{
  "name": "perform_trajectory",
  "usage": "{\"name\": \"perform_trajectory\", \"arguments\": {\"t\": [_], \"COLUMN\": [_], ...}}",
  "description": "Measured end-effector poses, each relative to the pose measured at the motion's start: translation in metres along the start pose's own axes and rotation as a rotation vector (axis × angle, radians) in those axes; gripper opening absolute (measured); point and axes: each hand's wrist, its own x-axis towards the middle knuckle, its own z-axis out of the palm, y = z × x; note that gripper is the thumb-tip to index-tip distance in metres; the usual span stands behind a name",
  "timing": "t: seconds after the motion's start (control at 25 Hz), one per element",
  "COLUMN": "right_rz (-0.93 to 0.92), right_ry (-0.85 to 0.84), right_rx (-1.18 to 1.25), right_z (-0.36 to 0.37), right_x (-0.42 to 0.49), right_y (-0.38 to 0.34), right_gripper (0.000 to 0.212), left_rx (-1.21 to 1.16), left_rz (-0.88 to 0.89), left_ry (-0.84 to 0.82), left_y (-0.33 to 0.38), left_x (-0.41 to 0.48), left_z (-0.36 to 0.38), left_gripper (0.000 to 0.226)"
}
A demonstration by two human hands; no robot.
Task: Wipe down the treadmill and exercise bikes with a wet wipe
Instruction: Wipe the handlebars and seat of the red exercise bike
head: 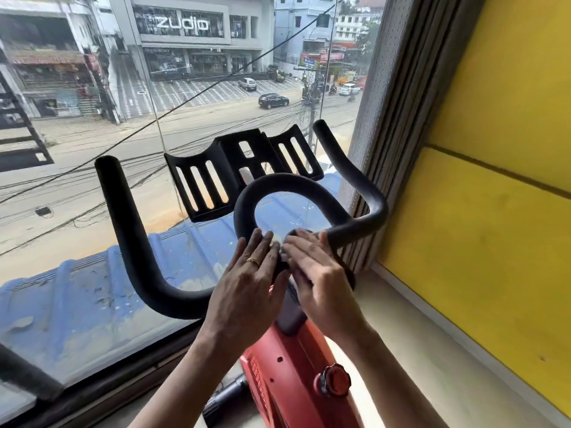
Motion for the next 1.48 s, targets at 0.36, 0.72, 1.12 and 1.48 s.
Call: {"name": "perform_trajectory", "arguments": {"t": [0.36,0.72,1.12,1.48], "right_rz": [0.248,0.555,0.26,0.518], "right_ry": [0.187,0.331,0.051,0.004], "right_rx": [0.0,0.103,-0.203,-0.247], "right_z": [-0.034,-0.036,-0.017,-0.036], "right_x": [0.028,0.027,-0.037,-0.018], "right_y": [0.092,0.103,-0.016,-0.001], "right_gripper": [0.029,0.032,0.045,0.048], "left_rx": [0.005,-0.077,0.014,0.045], "left_rz": [0.06,0.008,0.189,0.259], "left_ry": [-0.084,-0.199,-0.05,-0.036], "left_y": [0.023,0.04,0.023,0.011], "left_x": [0.032,0.057,0.033,0.025], "left_z": [0.013,0.011,0.013,0.014], "left_gripper": [0.058,0.05,0.047,0.046]}}
